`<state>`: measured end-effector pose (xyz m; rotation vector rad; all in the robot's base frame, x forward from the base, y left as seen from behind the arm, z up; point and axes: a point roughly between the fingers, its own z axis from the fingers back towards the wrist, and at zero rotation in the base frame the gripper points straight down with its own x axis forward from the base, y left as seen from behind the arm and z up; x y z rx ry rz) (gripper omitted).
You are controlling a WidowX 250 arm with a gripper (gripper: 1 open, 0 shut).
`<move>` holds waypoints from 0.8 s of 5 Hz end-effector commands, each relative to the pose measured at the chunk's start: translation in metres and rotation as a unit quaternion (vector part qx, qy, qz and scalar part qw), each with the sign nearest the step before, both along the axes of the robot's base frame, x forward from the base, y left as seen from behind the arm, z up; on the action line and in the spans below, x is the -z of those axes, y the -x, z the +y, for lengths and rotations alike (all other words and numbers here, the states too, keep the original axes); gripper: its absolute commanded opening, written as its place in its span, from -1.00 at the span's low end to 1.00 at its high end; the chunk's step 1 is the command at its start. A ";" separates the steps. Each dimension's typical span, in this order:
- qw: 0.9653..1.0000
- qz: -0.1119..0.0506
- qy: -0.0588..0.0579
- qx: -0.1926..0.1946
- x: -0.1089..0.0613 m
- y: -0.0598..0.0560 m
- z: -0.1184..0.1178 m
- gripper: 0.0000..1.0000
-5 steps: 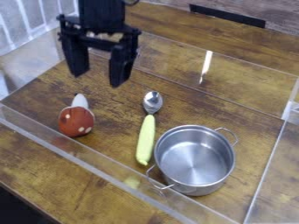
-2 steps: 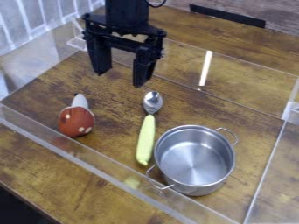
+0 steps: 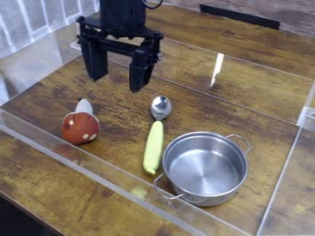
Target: Move the green spoon to the left
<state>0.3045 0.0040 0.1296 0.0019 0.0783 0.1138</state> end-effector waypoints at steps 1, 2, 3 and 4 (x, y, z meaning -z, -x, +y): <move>0.999 -0.010 0.002 -0.035 -0.006 0.002 0.000 1.00; 1.000 -0.002 0.002 -0.028 0.000 -0.003 -0.003 1.00; 1.000 -0.016 0.010 -0.007 -0.013 -0.019 -0.005 1.00; 0.999 -0.040 0.020 0.027 -0.022 -0.042 -0.016 1.00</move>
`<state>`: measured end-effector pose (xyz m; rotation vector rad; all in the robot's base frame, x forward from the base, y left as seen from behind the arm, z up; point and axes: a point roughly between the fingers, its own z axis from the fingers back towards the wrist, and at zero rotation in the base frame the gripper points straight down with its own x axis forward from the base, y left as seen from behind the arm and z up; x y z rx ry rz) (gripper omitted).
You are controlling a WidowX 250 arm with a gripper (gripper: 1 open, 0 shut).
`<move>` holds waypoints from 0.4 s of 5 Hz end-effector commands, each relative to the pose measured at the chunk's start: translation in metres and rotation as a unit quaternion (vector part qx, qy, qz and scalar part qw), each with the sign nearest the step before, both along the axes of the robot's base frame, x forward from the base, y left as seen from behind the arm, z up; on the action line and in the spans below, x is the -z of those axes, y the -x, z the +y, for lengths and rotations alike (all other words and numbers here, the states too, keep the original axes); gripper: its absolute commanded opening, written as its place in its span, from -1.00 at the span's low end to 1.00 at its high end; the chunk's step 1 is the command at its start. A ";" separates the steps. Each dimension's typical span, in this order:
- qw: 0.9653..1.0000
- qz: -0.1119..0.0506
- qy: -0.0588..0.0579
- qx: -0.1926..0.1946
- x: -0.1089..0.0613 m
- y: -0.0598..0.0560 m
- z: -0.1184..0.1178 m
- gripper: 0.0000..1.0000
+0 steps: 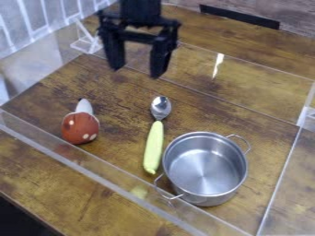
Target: Move the green spoon to the left
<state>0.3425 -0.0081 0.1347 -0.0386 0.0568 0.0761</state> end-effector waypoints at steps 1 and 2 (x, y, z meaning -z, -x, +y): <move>0.999 -0.043 0.004 0.010 -0.019 -0.019 -0.014 1.00; 0.999 -0.039 0.000 0.004 -0.011 -0.022 -0.019 1.00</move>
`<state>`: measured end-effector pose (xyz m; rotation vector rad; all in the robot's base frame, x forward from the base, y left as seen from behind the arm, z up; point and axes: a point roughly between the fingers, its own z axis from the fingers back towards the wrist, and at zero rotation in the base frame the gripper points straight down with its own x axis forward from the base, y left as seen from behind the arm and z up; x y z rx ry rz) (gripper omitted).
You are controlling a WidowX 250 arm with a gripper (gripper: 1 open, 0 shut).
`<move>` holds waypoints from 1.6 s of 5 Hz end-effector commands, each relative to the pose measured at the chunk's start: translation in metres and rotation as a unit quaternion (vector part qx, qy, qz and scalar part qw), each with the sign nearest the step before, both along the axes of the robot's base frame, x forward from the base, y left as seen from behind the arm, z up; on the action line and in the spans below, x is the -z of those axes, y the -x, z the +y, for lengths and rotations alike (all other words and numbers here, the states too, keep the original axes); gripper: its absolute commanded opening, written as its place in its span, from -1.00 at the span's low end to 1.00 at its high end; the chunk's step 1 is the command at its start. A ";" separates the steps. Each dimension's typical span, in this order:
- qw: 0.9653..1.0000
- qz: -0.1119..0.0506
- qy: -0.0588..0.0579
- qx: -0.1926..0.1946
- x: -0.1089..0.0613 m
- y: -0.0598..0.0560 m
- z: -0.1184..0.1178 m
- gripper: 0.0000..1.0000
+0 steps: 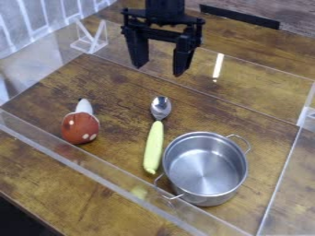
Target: Move the green spoon to the left
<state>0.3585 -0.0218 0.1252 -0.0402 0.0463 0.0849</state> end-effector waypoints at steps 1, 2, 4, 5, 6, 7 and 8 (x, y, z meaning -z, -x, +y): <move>1.000 -0.027 -0.003 0.000 -0.012 -0.007 -0.009 1.00; 1.000 -0.027 -0.004 0.013 -0.017 -0.013 -0.008 1.00; 0.997 -0.048 -0.004 0.062 -0.027 -0.012 -0.007 1.00; 0.993 -0.064 -0.003 0.097 -0.032 -0.005 -0.007 1.00; 0.994 -0.071 -0.005 0.078 -0.035 -0.014 -0.028 1.00; 0.995 -0.079 -0.007 0.059 -0.029 -0.027 -0.050 1.00; 0.993 -0.097 -0.011 0.066 -0.034 -0.038 -0.063 1.00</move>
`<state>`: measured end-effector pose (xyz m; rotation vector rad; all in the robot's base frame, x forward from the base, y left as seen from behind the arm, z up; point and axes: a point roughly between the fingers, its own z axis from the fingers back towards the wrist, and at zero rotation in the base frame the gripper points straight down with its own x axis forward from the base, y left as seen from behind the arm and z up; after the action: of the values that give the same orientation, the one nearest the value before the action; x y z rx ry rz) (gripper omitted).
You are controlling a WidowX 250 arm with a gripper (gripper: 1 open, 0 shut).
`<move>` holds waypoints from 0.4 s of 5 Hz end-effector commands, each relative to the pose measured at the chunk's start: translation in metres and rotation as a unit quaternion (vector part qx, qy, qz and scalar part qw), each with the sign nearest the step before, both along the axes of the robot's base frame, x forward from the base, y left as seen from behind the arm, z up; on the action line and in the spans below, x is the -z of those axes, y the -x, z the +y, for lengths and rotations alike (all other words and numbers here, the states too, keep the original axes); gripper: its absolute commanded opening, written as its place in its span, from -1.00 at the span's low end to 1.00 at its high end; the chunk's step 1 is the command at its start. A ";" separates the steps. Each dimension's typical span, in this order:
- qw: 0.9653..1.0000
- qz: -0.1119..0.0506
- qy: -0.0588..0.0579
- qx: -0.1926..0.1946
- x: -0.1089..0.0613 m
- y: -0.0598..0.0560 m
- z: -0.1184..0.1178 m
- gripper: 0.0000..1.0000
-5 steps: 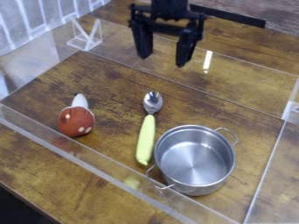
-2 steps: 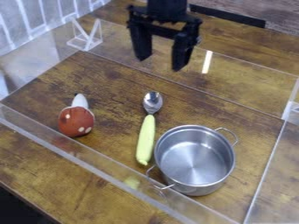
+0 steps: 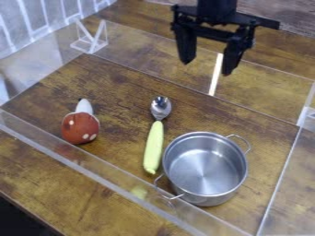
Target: Move the green spoon to the left
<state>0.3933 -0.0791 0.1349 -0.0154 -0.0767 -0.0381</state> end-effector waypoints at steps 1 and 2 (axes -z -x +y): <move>0.999 -0.045 0.002 0.000 -0.025 -0.012 -0.013 1.00; 0.999 -0.048 0.003 0.004 -0.026 -0.012 -0.015 1.00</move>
<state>0.4022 -0.0871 0.1349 -0.0074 -0.0956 -0.0294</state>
